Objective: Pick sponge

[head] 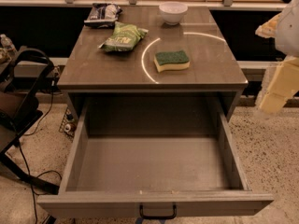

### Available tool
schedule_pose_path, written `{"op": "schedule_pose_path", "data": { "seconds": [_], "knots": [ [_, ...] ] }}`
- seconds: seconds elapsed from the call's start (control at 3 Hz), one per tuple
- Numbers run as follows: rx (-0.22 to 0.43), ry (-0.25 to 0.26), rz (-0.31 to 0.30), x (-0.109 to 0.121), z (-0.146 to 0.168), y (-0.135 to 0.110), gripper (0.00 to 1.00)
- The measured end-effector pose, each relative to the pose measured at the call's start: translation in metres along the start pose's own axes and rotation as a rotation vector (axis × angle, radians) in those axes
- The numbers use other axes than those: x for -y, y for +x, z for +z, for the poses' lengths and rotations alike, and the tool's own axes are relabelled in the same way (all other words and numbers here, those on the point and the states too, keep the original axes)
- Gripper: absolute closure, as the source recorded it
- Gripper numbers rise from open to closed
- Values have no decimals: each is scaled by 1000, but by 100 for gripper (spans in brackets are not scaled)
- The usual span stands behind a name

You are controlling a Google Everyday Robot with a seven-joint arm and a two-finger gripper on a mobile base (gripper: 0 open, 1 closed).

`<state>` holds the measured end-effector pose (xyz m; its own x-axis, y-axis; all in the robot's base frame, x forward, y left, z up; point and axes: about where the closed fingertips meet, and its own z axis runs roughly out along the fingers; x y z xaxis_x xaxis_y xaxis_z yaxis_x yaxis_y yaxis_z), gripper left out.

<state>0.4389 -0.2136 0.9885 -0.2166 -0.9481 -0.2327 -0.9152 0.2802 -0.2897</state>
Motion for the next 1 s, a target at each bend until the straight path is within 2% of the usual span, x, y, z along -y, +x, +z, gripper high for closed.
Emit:
{"op": "schedule_pose_path", "data": {
  "seconds": [0.33, 0.67, 1.0],
  "knots": [
    [85, 33, 3, 16, 5, -8, 0],
    [435, 174, -37, 103, 17, -42, 0],
    [695, 216, -63, 157, 15, -83, 0]
  ]
}}
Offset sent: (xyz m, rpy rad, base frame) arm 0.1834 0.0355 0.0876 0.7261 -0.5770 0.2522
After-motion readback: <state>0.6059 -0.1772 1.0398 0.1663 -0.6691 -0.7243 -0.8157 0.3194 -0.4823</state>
